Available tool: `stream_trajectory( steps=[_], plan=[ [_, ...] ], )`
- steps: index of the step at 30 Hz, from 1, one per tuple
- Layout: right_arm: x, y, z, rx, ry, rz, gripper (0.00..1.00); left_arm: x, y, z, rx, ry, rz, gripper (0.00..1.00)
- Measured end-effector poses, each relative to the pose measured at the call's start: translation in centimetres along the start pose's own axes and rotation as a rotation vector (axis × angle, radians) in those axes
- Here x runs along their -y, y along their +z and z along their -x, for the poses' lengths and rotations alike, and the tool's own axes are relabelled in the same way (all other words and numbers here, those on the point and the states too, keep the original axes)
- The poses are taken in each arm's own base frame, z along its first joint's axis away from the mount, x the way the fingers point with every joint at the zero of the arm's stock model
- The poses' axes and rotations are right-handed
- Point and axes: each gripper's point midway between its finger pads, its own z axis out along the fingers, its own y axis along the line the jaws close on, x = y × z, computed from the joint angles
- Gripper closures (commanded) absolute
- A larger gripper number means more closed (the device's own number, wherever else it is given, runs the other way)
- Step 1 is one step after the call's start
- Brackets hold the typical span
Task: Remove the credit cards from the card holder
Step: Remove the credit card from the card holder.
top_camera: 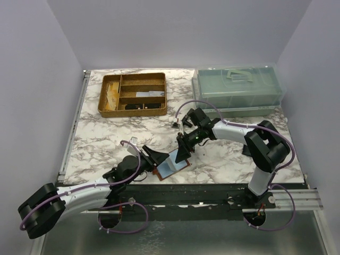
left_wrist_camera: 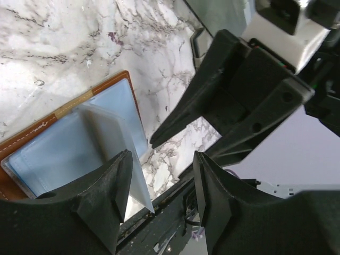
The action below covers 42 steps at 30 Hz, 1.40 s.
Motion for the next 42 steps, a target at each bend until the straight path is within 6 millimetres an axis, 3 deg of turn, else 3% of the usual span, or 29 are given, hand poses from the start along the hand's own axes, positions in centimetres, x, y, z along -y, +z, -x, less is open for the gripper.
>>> stream_trajectory(
  steps=[7, 13, 17, 21, 26, 30, 33, 39, 42],
  plan=[
    [0.8, 0.6, -0.5, -0.007, 0.059, -0.006, 0.49, -0.2, -0.2, 0.1, 0.009, -0.005, 0.000, 0.45],
    [1.1, 0.7, -0.7, -0.012, 0.083, -0.011, 0.49, -3.1, 0.2, -0.7, -0.018, 0.016, 0.106, 0.54],
    [1.2, 0.7, -0.7, -0.012, 0.087, -0.015, 0.49, -4.1, 0.3, -0.9, -0.027, 0.023, 0.139, 0.54],
    [1.4, 0.8, -0.8, -0.016, 0.092, -0.021, 0.49, -3.4, 0.4, -0.8, -0.020, 0.025, 0.113, 0.53],
    [1.6, 0.9, -0.9, -0.018, 0.095, -0.028, 0.49, 0.0, 0.0, 0.3, 0.016, 0.026, -0.014, 0.54],
    [1.7, 0.9, -1.0, -0.019, 0.095, -0.032, 0.49, 1.2, -0.2, 0.8, 0.039, 0.022, -0.060, 0.54],
    [1.7, 0.9, -1.0, -0.019, 0.096, -0.033, 0.49, 0.6, 0.0, 0.6, 0.035, 0.025, -0.037, 0.54],
    [1.8, 0.9, -1.0, -0.019, 0.098, -0.036, 0.49, -2.7, 0.6, -0.3, 0.002, 0.048, 0.080, 0.54],
    [1.8, 0.9, -1.0, -0.019, 0.098, -0.036, 0.49, -3.1, 0.6, -0.4, -0.002, 0.052, 0.096, 0.53]
  ],
)
